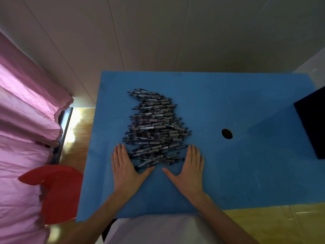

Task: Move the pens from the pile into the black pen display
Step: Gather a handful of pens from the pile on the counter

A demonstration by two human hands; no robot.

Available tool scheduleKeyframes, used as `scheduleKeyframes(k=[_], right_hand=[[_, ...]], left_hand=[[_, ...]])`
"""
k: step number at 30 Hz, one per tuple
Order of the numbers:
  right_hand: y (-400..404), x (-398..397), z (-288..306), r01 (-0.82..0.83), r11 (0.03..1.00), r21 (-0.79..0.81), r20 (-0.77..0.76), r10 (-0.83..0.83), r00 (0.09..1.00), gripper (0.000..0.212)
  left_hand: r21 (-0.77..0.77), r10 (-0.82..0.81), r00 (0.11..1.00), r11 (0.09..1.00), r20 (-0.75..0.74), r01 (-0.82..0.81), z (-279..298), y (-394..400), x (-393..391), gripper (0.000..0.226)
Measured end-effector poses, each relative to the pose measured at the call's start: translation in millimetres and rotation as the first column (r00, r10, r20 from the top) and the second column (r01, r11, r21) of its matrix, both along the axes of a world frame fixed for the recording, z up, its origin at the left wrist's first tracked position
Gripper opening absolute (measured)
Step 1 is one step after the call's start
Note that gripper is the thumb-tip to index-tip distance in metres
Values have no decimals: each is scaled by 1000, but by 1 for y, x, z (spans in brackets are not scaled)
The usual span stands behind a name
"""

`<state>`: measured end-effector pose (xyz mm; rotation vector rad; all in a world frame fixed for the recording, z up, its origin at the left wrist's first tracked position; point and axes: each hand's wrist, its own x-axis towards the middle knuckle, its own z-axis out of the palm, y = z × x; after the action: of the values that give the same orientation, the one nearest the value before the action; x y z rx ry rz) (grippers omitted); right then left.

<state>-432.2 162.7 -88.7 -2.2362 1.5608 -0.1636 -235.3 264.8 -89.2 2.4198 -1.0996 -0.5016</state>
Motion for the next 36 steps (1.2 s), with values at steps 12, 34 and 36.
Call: scheduleKeyframes(k=[12,34,36], right_hand=[[-22,8,0,-102,995,23,121,98,988,126],[-17,33,16,66,994,88,337,-93,937,122],[-11,34,14,73,995,70,348,-93,933,112]], left_hand=[[-30,-7,999,1000,-50,5,4,-21,19,150],[-243,85,977,961,-197,-132,10,-26,-4,125],[-262,76,970,955,-230,-137,11,-23,-4,122]])
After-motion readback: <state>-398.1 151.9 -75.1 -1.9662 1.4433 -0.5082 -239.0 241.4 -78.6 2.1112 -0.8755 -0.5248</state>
